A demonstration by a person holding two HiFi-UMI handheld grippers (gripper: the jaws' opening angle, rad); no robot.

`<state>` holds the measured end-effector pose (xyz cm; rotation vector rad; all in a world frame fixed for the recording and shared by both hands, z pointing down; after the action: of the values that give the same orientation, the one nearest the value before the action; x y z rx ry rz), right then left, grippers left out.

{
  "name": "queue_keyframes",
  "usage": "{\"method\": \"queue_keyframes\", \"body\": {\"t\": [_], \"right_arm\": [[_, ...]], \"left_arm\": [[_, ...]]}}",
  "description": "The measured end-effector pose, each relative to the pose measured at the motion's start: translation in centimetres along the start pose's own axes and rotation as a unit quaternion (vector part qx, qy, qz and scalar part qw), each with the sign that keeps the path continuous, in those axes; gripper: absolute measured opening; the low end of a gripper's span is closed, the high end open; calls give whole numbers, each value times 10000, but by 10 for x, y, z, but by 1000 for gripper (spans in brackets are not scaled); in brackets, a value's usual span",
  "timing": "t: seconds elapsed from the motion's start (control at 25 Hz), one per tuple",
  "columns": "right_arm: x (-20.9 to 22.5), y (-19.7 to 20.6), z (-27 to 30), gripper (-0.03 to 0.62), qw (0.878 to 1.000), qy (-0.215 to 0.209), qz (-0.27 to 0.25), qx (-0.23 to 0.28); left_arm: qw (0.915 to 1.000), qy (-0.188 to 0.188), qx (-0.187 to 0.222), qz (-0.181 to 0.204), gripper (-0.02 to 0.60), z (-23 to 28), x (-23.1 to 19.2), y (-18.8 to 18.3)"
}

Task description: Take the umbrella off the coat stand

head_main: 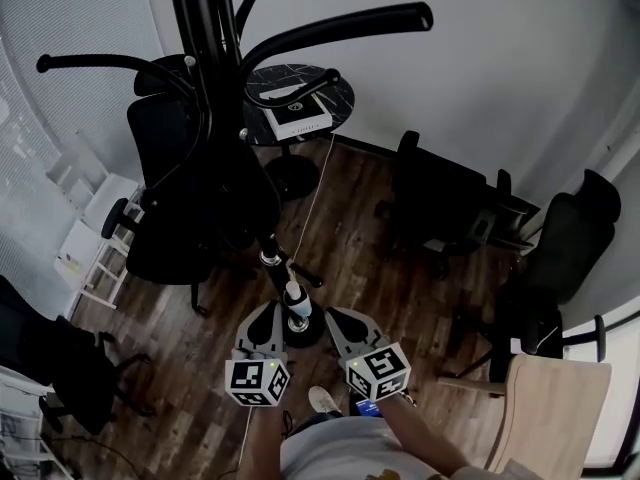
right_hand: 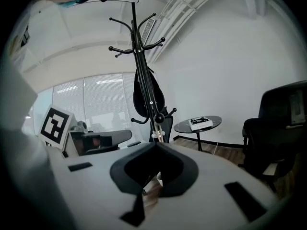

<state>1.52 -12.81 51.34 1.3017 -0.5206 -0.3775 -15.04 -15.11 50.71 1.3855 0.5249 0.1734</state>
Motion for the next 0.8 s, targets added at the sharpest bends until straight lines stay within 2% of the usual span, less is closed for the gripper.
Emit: {"method": "queue_keyframes", "body": {"t": [0.36, 0.8], "right_arm": [[14, -1, 24, 12, 9999, 17, 46, 97], [17, 2, 40, 12, 9997, -235, 76, 86]], "left_arm": [[9998, 104, -128, 93, 21, 17, -8, 1], [9994, 89, -312, 119, 21, 28, -11, 11]]}}
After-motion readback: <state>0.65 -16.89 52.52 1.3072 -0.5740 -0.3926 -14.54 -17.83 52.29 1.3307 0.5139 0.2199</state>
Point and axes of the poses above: the fingertips, and each gripper's own axes: z forward along the fingers, x to its right, y out of its underside, the point moved 6 cm from there along -z, backward along the fingers, and after that the axes turned 4 degrees about -z, right-handed, at the moved point
